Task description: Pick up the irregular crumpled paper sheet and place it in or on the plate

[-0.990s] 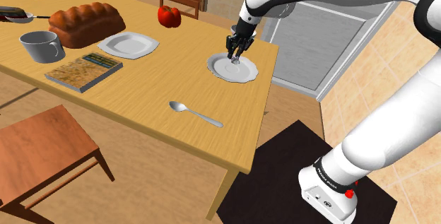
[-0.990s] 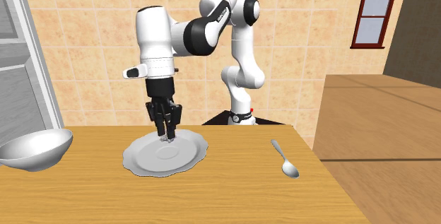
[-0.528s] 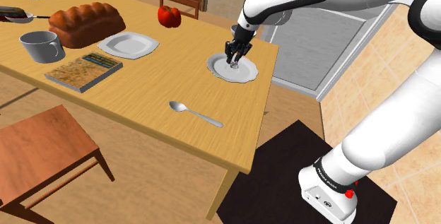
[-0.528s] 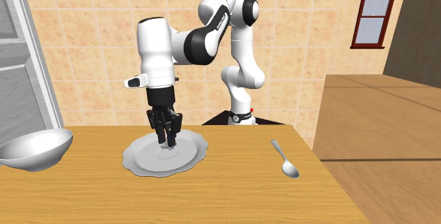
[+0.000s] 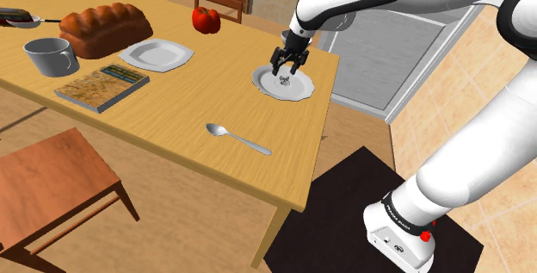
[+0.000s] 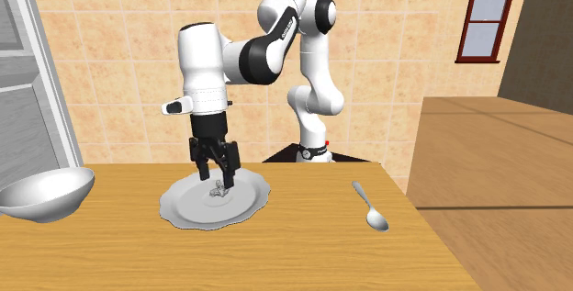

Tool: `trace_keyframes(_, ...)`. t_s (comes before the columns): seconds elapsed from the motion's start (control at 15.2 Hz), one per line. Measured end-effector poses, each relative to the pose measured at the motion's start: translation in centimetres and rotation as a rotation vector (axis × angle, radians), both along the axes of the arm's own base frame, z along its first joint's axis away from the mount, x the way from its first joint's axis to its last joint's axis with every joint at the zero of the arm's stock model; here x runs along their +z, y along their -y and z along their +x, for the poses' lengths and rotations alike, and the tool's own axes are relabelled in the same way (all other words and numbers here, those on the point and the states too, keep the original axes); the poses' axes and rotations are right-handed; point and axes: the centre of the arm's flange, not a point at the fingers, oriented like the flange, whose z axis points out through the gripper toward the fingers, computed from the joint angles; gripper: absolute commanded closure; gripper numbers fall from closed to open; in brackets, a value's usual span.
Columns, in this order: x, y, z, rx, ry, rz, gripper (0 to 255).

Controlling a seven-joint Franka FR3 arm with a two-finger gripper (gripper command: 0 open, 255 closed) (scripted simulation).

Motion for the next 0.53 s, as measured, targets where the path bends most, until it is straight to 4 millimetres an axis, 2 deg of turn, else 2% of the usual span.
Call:
trace_keyframes(0.13,0.0,0.0,0.0,0.0,0.0,0.0,0)
trace_keyframes(0.4,3.8,0.3,-0.1,0.0,0.001,0.0,0)
trace_keyframes(0.53,4.7,0.5,-0.2,0.0,0.001,0.0,0)
